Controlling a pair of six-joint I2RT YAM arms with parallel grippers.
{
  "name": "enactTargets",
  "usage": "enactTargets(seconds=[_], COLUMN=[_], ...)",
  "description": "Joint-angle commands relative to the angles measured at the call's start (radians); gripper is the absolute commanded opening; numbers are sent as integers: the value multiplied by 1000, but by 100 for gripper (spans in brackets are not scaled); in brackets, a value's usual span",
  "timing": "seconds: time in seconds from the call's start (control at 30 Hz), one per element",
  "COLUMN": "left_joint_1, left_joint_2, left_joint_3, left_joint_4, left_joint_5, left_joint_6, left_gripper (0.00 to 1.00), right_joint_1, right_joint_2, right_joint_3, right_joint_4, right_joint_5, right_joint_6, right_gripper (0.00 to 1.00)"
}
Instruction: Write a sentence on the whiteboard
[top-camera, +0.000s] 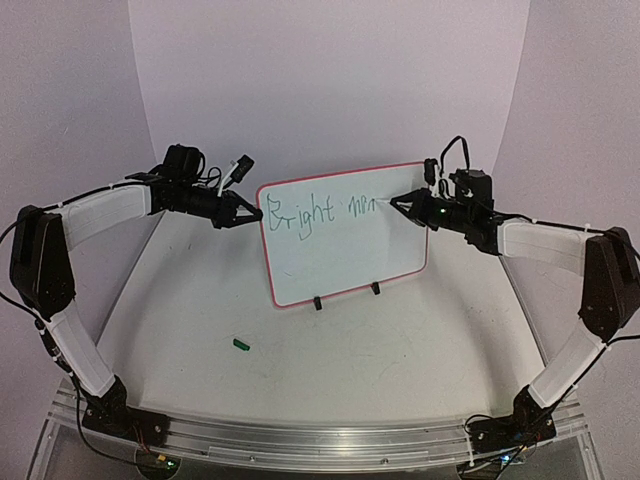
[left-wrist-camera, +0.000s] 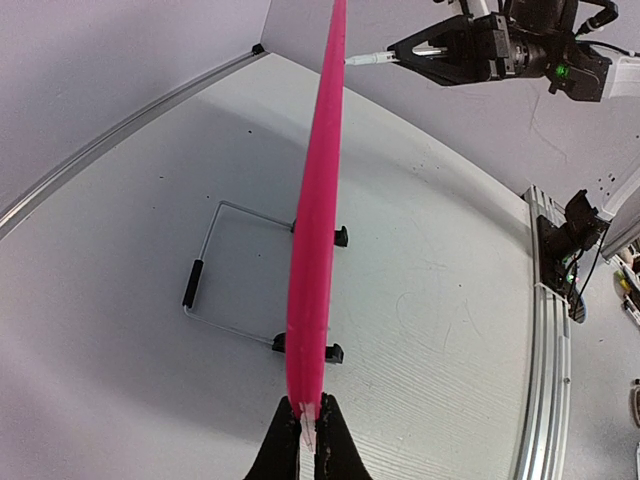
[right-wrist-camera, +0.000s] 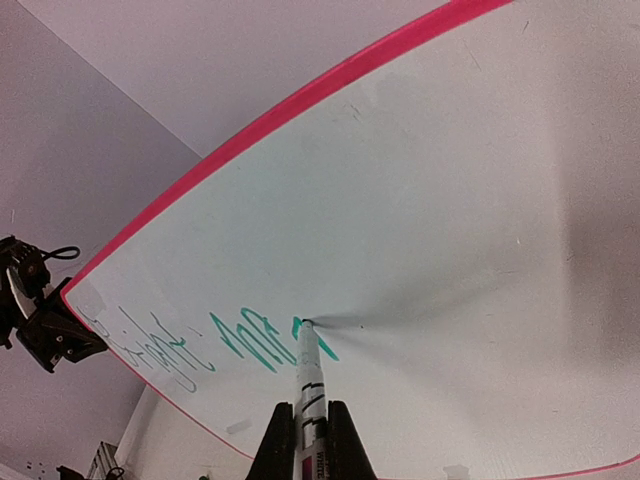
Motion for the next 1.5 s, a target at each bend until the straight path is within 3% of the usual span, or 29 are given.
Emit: enactTargets(seconds=[0.0,0.83,1.23,1.47], left_joint_1=[-19,-18,-19,-19], left_joint_2=[-25,-27,-29,-32], left_joint_3=[26,26,26,26], left_joint_4=[-62,-64,-63,-64], left_joint_5=[-5,-6,-5,-6], left_joint_6=[23,23,21,23], left_gripper=[0,0,0,0], right_joint_1=[-1,-4,-3,-4], right_joint_2=[-32,-49,-128,-83], right_joint_3=[36,-77,-87,-54], right_joint_4=[41,39,38,38], right_joint_5=[50,72,71,68], right_joint_6=[7,21,26,23], right_gripper=[0,0,0,0])
